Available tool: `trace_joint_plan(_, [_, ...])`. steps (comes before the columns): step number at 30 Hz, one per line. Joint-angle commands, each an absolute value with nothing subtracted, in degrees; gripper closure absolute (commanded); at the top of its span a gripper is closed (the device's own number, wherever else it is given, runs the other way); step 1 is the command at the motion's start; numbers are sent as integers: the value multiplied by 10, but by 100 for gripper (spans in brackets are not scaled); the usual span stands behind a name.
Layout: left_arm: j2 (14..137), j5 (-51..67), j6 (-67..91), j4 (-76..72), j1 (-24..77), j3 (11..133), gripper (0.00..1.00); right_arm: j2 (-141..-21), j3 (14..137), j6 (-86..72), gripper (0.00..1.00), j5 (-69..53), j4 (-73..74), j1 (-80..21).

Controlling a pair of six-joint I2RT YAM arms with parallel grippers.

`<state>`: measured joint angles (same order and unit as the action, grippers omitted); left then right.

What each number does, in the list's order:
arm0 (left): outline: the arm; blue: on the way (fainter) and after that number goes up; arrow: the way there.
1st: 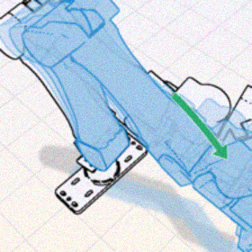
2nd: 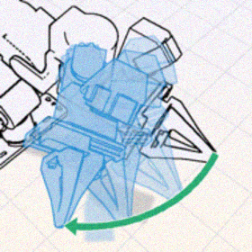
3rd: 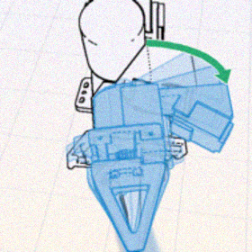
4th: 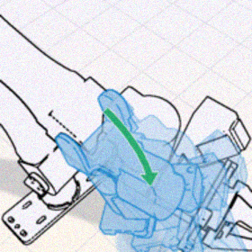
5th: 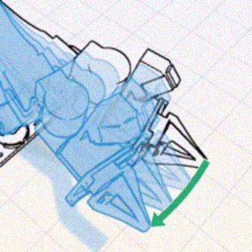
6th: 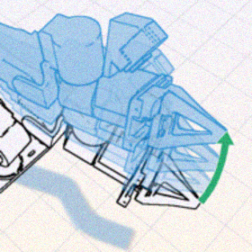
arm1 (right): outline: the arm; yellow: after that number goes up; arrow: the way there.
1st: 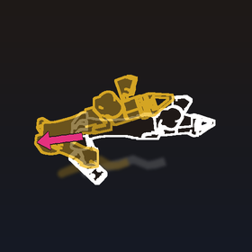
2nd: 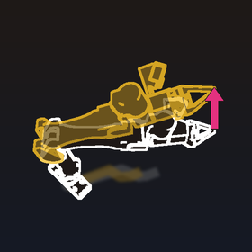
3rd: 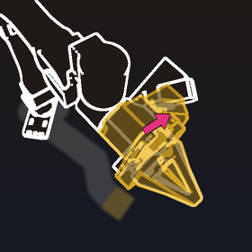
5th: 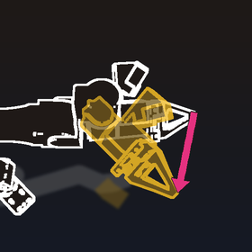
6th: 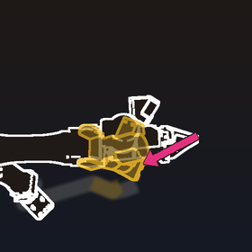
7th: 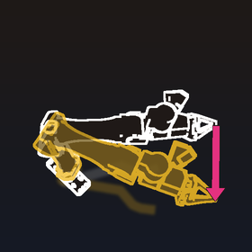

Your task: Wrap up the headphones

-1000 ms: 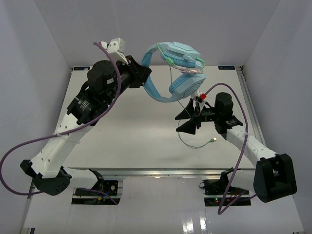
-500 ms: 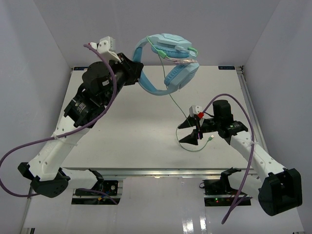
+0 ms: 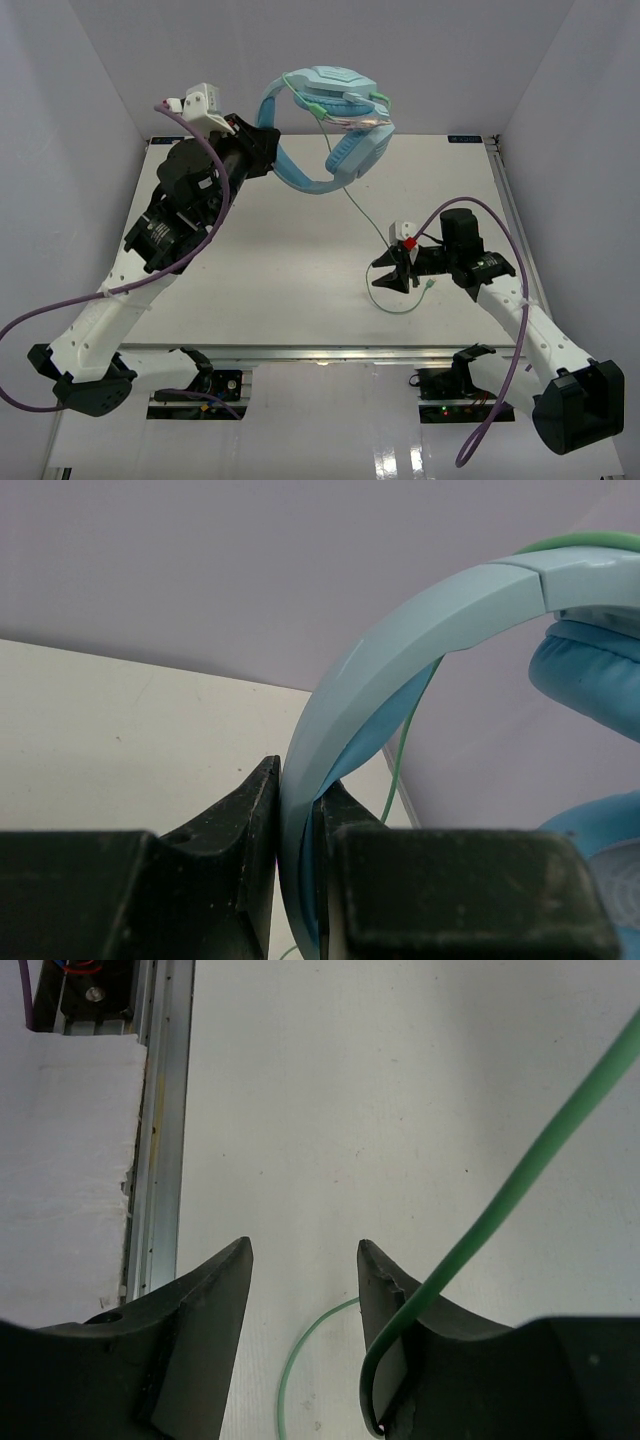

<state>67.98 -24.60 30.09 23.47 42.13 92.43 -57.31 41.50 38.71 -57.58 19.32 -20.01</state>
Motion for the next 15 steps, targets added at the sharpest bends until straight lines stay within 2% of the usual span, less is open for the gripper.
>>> trace_joint_plan(1, [643,-262,315,159,422,915,100,-560,435,404,46,-579,214,-203])
trace_joint_plan(7, [631,-240,314,157,423,907,100,-564,449,439,36,-620,247,-203])
trace_joint_plan(15, [593,-182,316,146,422,870,100,-598,480,520,32,-717,323,-203])
